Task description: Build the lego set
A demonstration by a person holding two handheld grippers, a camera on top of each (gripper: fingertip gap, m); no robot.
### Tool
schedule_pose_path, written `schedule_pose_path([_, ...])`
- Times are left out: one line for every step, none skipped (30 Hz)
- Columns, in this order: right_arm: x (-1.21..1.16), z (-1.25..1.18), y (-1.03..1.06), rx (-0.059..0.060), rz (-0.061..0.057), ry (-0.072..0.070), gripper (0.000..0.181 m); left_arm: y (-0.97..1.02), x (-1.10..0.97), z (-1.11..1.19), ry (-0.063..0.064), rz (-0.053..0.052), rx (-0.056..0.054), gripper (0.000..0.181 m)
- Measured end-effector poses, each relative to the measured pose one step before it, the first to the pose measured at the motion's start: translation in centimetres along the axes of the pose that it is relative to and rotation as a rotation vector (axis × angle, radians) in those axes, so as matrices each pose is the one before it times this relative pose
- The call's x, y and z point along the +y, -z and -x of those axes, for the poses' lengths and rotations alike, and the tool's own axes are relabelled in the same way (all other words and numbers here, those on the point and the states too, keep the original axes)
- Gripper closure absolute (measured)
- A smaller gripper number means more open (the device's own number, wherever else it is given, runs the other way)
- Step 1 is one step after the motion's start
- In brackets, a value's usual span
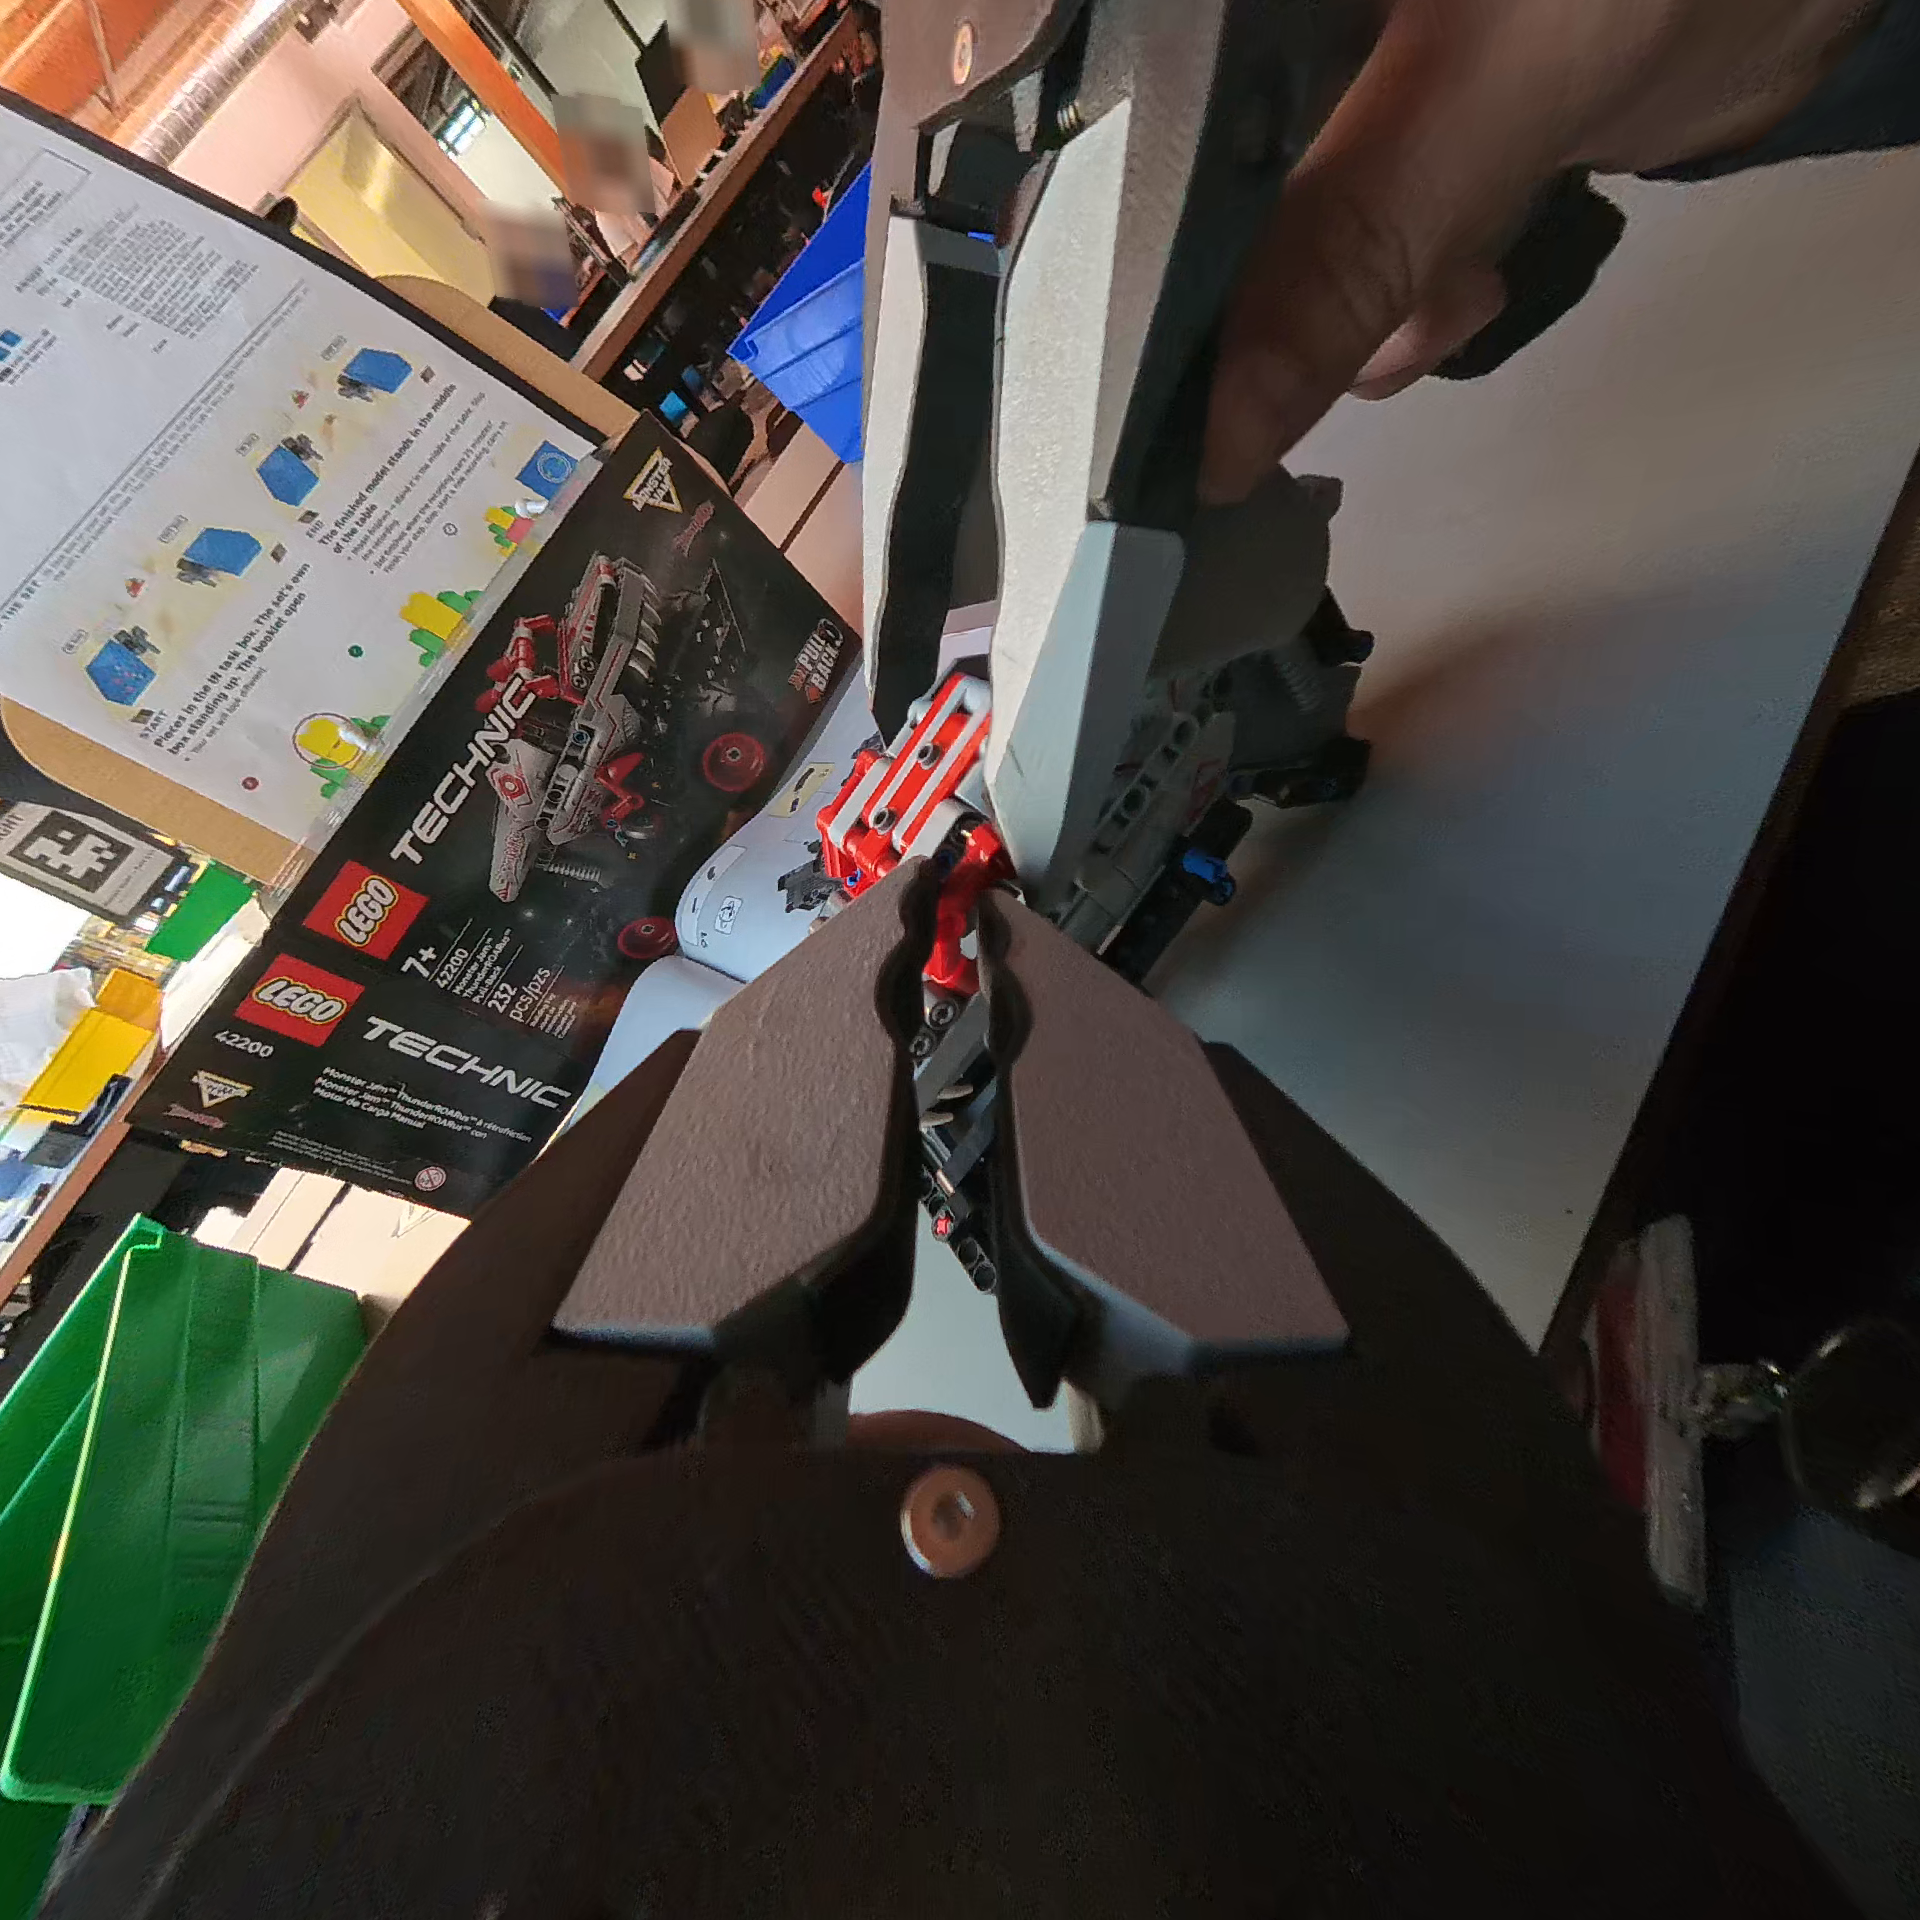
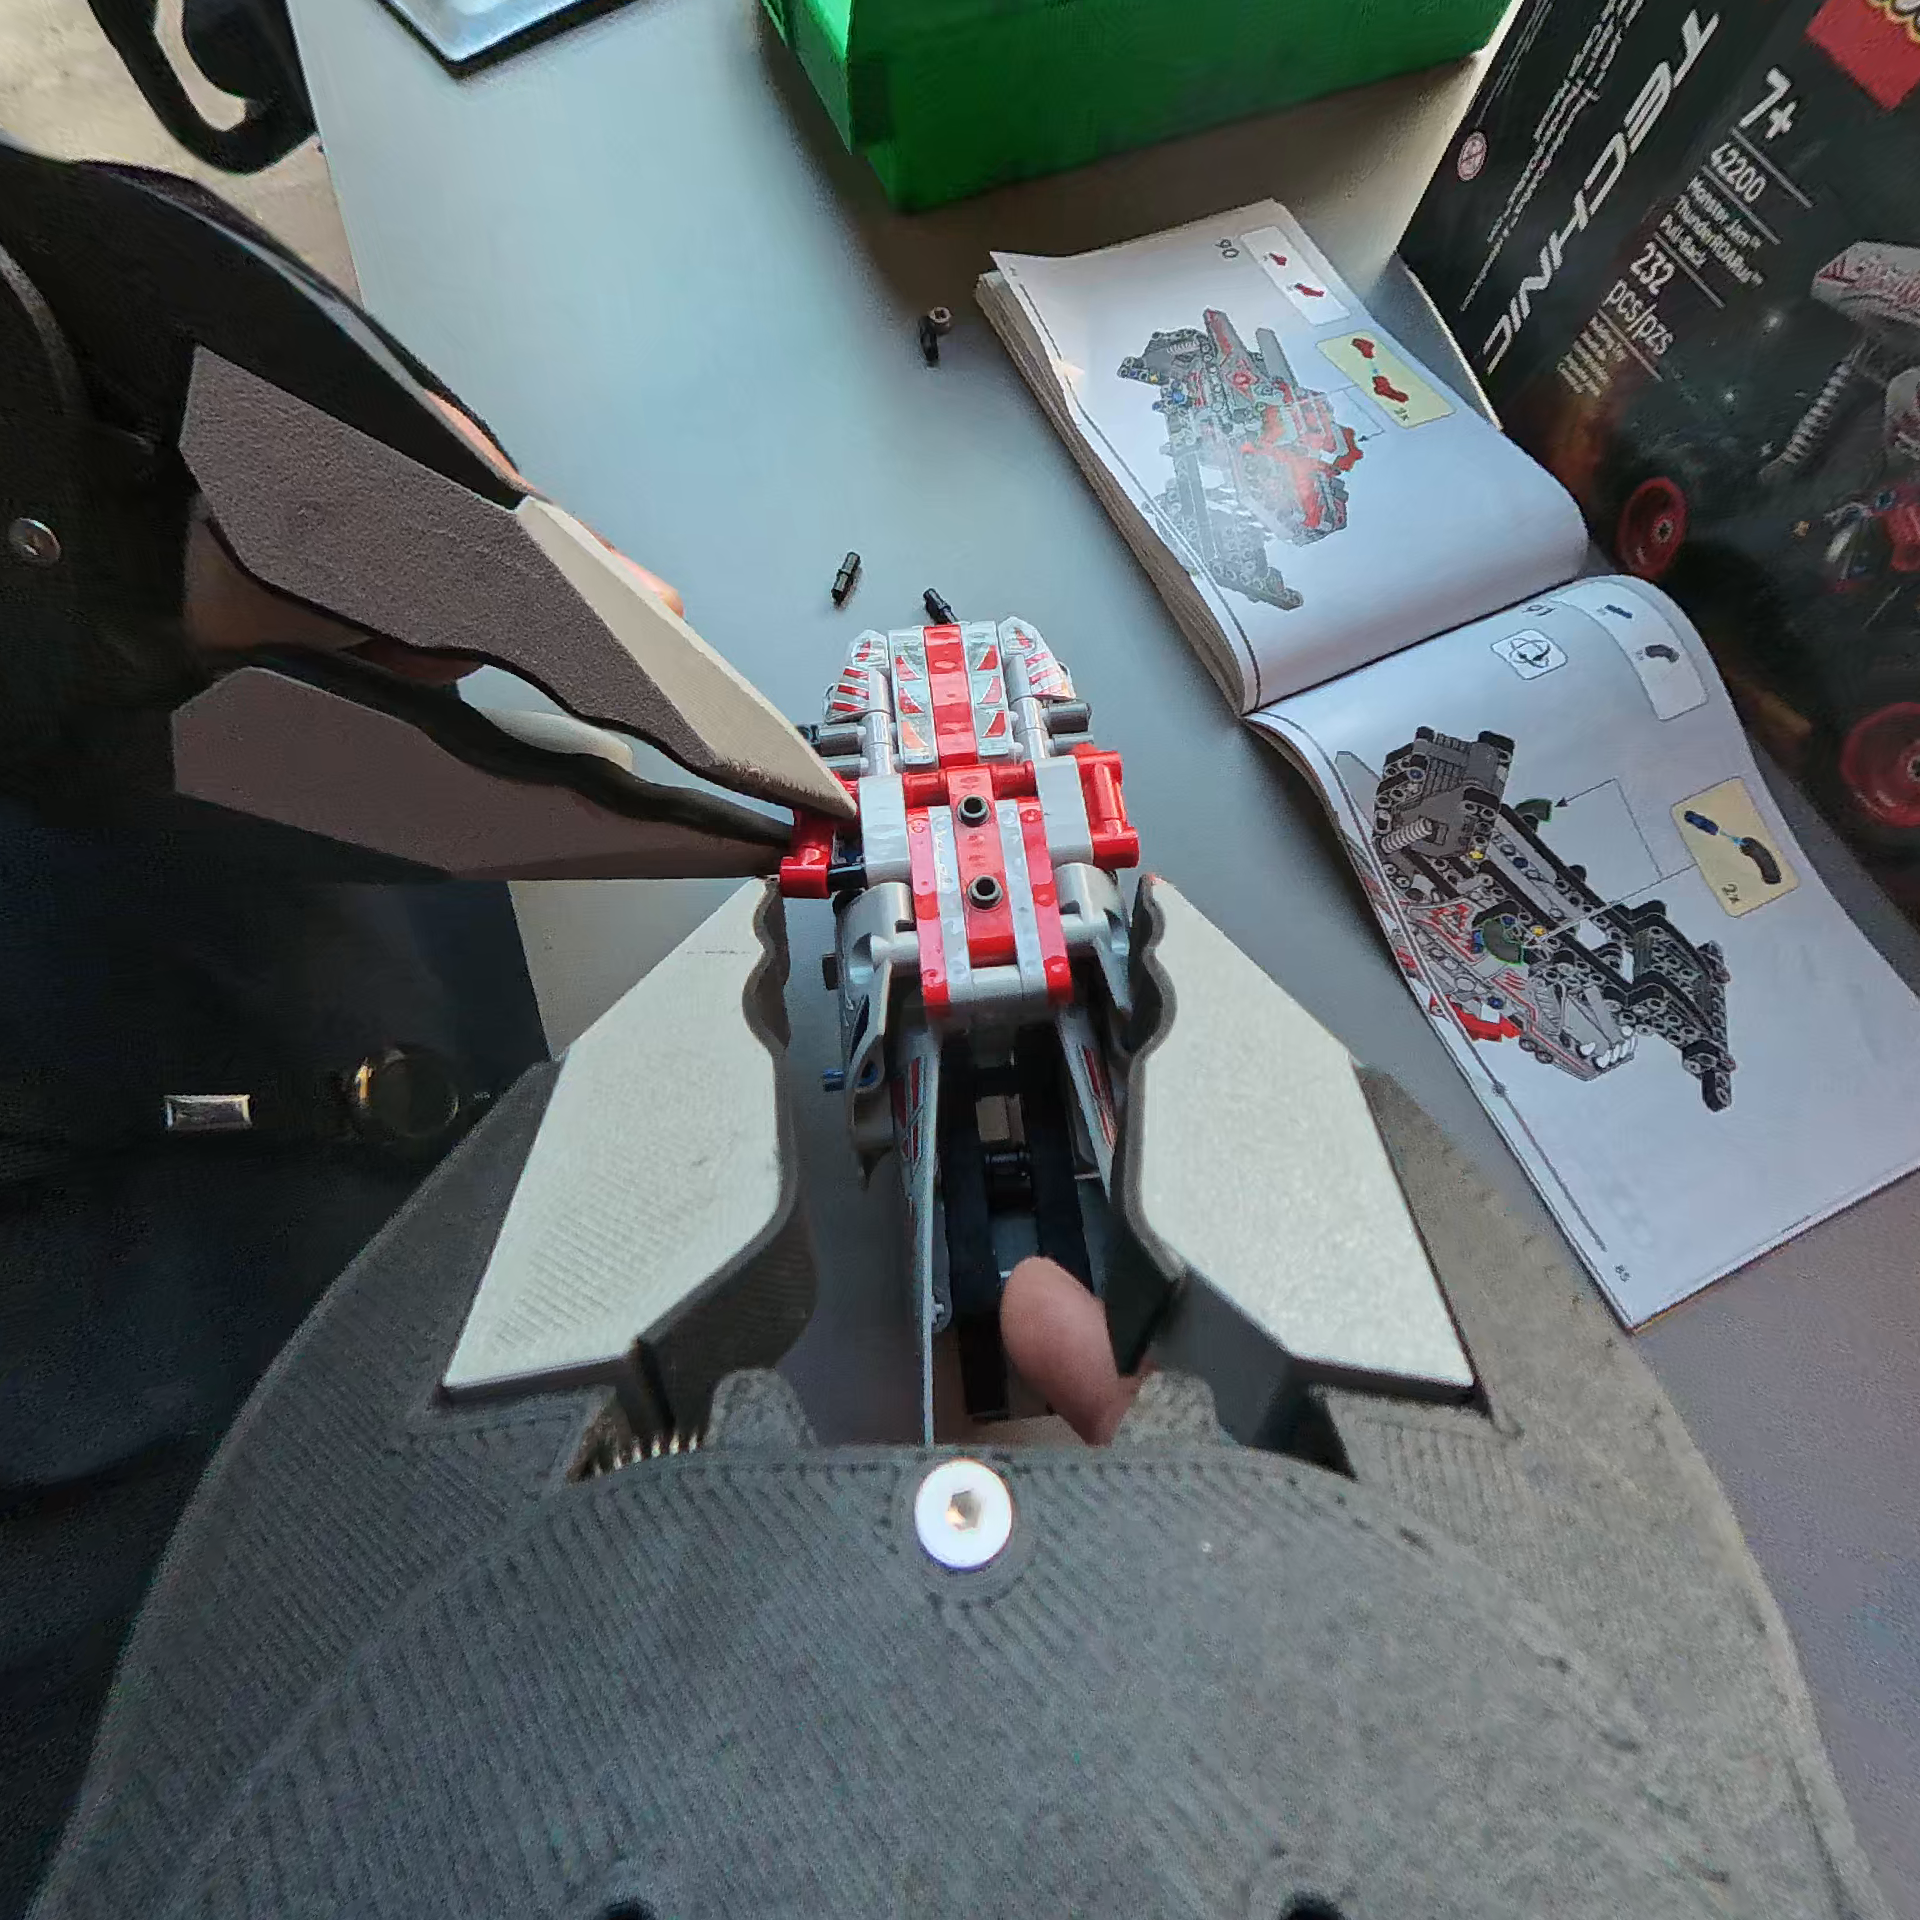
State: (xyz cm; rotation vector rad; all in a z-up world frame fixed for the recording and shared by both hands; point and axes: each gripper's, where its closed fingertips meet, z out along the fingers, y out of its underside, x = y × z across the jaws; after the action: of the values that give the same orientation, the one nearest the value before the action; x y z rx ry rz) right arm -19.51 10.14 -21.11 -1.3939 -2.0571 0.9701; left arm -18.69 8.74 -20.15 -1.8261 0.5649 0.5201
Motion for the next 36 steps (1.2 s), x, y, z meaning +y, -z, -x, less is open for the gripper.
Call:
schedule_pose_path([-0.026,-0.018,-0.015,-0.0031,0.0050,-0.0093,0.117,-0.001,0.038,0.050,-0.0057,0.0063,-0.0046,0.178])
schedule_pose_path([-0.005,-0.013,-0.029,0.0001,0.0091,-0.0039,0.117,-0.011,0.039,0.042,-0.0052,0.0073,-0.0047,0.178])
schedule_pose_path([0.013,0.004,-0.010,-0.0014,0.0128,0.0027,0.117,-0.004,-0.004,0.002,-0.0035,0.0040,-0.0035,0.178])
schedule_pose_path([0.000,0.003,-0.016,-0.0052,0.0124,0.0022,0.118,-0.001,0.016,-0.002,0.0023,0.0038,-0.0055,0.178])
schedule_pose_path([-0.033,-0.018,-0.056,-0.0046,0.0061,0.0014,0.118,-0.017,0.034,0.053,-0.0003,0.0086,-0.0105,0.178])
schedule_pose_path([-0.051,-0.041,-0.074,-0.0013,0.0004,0.0075,0.119,-0.028,0.055,0.084,-0.0114,0.0126,-0.0141,0.178])
schedule_pose_path([-0.072,-0.050,-0.079,0.0014,-0.0054,0.0104,0.120,-0.045,0.094,0.099,-0.0129,0.0130,-0.0150,0.178])
schedule_pose_path([-0.055,-0.033,-0.077,-0.0007,-0.0016,0.0080,0.120,-0.018,0.071,0.071,-0.0036,0.0122,-0.0140,0.179])
schedule_pose_path([-0.016,-0.017,-0.053,-0.0029,0.0058,0.0062,0.120,-0.003,0.061,0.043,-0.0035,0.0141,-0.0168,0.179])
schedule_pose_path([-0.001,-0.032,-0.007,-0.0016,0.0079,0.0078,0.120,-0.003,0.019,0.006,-0.0022,0.0099,-0.0155,0.179])
schedule_pose_path([0.022,-0.132,0.029,0.0032,0.0085,0.0021,0.127,-0.035,0.010,0.089,0.0038,0.0045,-0.0132,0.179])
schedule_pose_path([-0.026,-0.041,-0.042,-0.0055,0.0016,-0.0018,0.127,-0.031,0.074,0.053,0.0012,0.0058,-0.0026,0.179])
schedule_pose_path([-0.053,-0.064,-0.072,-0.0005,-0.0017,0.0060,0.127,-0.040,0.052,0.095,-0.0003,0.0085,-0.0020,0.179])
schedule_pose_path([-0.062,-0.064,-0.073,0.0012,-0.0028,0.0064,0.127,-0.045,0.078,0.090,0.0007,0.0072,0.0010,0.179])
schedule_pose_path([-0.006,-0.035,0.002,-0.0049,0.0025,-0.0003,0.126,-0.024,-0.010,0.023,0.0098,-0.0025,0.0042,0.179])
schedule_pose_path([-0.018,-0.042,-0.016,-0.0033,0.0013,-0.0012,0.127,-0.032,0.020,0.029,-0.0036,0.0008,-0.0026,0.179])
schedule_pose_path([-0.036,-0.036,-0.048,0.0011,-0.0043,0.0017,0.127,-0.024,0.037,0.048,-0.0113,0.0038,-0.0047,0.179])
schedule_pose_path([-0.039,-0.034,-0.016,0.0017,-0.0068,-0.0007,0.127,-0.017,0.014,0.023,-0.0079,-0.0024,-0.0006,0.178])
schedule_pose_path([-0.066,-0.060,-0.043,0.0027,-0.0143,-0.0071,0.126,-0.046,0.023,0.063,-0.0069,-0.0071,0.0012,0.178])
schedule_pose_path([-0.089,-0.057,-0.035,0.0010,-0.0225,-0.0147,0.126,-0.032,0.045,0.034,-0.0027,-0.0058,0.0117,0.178])
schedule_pose_path([-0.034,0.022,0.035,-0.0044,-0.0189,-0.0100,0.125,0.059,-0.060,-0.049,-0.0019,-0.0101,0.0293,0.178])
schedule_pose_path([0.072,0.072,0.089,-0.0095,-0.0044,-0.0099,0.124,0.159,-0.131,-0.158,0.0082,-0.0158,0.0458,0.178])
schedule_pose_path([0.215,0.134,0.020,-0.0160,0.0053,-0.0156,0.121,0.302,-0.117,-0.213,0.0401,-0.0128,0.0564,0.175])
schedule_pose_path([0.191,0.055,-0.045,-0.0153,0.0012,-0.0225,0.119,0.451,-0.311,-0.288,0.0528,-0.0245,0.0654,0.173])
schedule_pose_path([0.220,-0.045,-0.024,-0.0072,0.0036,-0.0110,0.118,0.514,-0.383,-0.388,0.0375,-0.0329,0.0732,0.166])
schedule_pose_path([0.068,-0.005,0.040,-0.0026,-0.0020,0.0041,0.118,0.391,-0.086,-0.037,0.0310,-0.0130,0.0519,0.158])
schedule_pose_path([-0.052,0.059,0.079,0.0009,-0.0039,0.0132,0.119,0.166,0.172,-0.010,0.0140,0.0035,0.0535,0.151])
schedule_pose_path([-0.088,0.040,0.111,0.0047,-0.0006,0.0157,0.121,-0.008,0.341,0.200,0.0012,0.0096,0.0412,0.144])
schedule_pose_path([-0.269,0.020,0.161,0.0063,-0.0080,0.0135,0.121,-0.029,0.361,0.705,-0.0032,0.0092,0.0109,0.142])
schedule_pose_path([-0.409,-0.008,0.189,0.0060,-0.0171,0.0082,0.120,-0.037,0.266,0.656,-0.0123,0.0041,0.0131,0.141])
schedule_pose_path([-0.306,0.055,0.113,-0.0007,-0.0122,-0.0003,0.120,-0.124,0.170,0.191,-0.0152,-0.0034,0.0426,0.140])
schedule_pose_path([-0.103,0.052,-0.044,-0.0064,-0.0001,-0.0086,0.119,-0.165,0.215,0.114,-0.0085,0.0017,0.0459,0.139])
schedule_pose_path([0.015,0.074,-0.164,-0.0084,0.0072,-0.0105,0.117,-0.168,0.134,0.012,-0.0115,0.0069,0.0478,0.136])
schedule_pose_path([0.123,0.050,-0.254,-0.0067,0.0103,-0.0072,0.116,-0.155,-0.028,-0.075,-0.0185,0.0008,0.0478,0.133])
schedule_pose_path([0.191,-0.047,-0.282,0.0004,0.0120,-0.0039,0.114,-0.202,-0.061,0.144,-0.0137,-0.0031,0.0325,0.131])
schedule_pose_path([0.121,-0.095,-0.223,0.0051,0.0038,0.0003,0.117,-0.252,0.116,0.412,-0.0043,0.0095,0.0182,0.128])
